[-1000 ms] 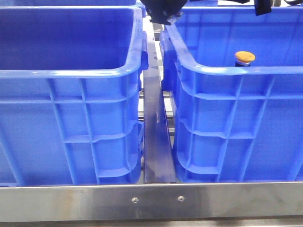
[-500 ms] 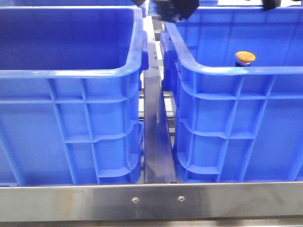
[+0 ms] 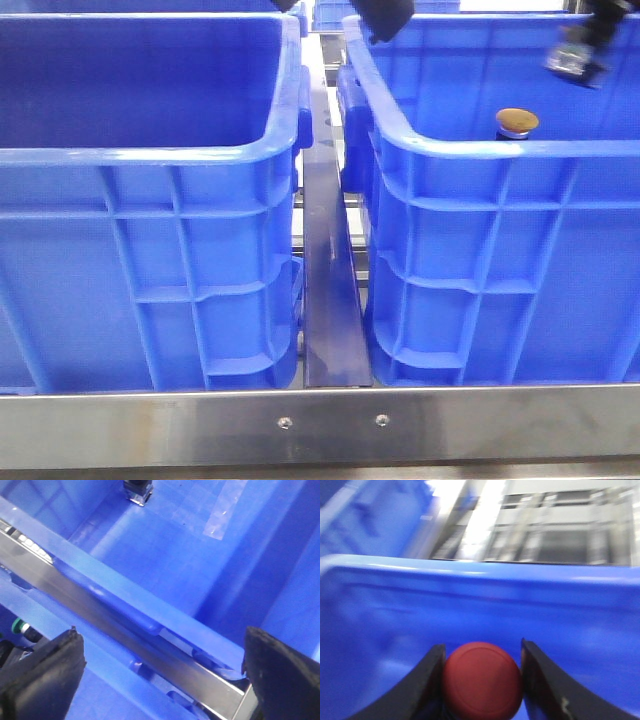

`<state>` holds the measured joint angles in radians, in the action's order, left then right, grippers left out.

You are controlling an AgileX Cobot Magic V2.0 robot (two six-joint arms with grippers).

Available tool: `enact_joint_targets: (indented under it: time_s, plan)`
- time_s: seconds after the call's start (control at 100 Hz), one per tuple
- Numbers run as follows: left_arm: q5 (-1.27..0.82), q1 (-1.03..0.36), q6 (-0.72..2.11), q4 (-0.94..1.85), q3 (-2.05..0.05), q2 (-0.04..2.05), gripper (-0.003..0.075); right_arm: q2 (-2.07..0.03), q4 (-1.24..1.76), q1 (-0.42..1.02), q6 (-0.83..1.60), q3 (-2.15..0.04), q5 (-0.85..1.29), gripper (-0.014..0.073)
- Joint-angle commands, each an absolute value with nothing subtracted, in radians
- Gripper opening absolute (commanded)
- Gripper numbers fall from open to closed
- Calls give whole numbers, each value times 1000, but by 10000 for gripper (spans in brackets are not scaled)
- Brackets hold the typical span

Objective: Pick red and yellow buttons and place in box
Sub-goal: 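Carry the red button into the other bin and lower it with the right gripper, then open the right gripper to release the red button beside the yellow one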

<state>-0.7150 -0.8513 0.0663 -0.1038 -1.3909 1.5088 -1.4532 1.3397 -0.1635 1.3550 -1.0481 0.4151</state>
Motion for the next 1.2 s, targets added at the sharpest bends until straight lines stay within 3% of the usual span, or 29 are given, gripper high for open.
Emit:
enact_joint_targets:
  time_s: [0.0,0.44,1.19]
  plan:
    - [-666,-861,67,-115,-1420,1463,601,-1430,1344,-170,1394,-1079,303,164]
    - [-668,-861,67,-116,-1420,1463,601,-1629,1344,-116,1446,-1092,42,164]
    - [-676,-861,67,-116,-1420,1463,601,-1732,1345,-104,1466,-1165,0,167]
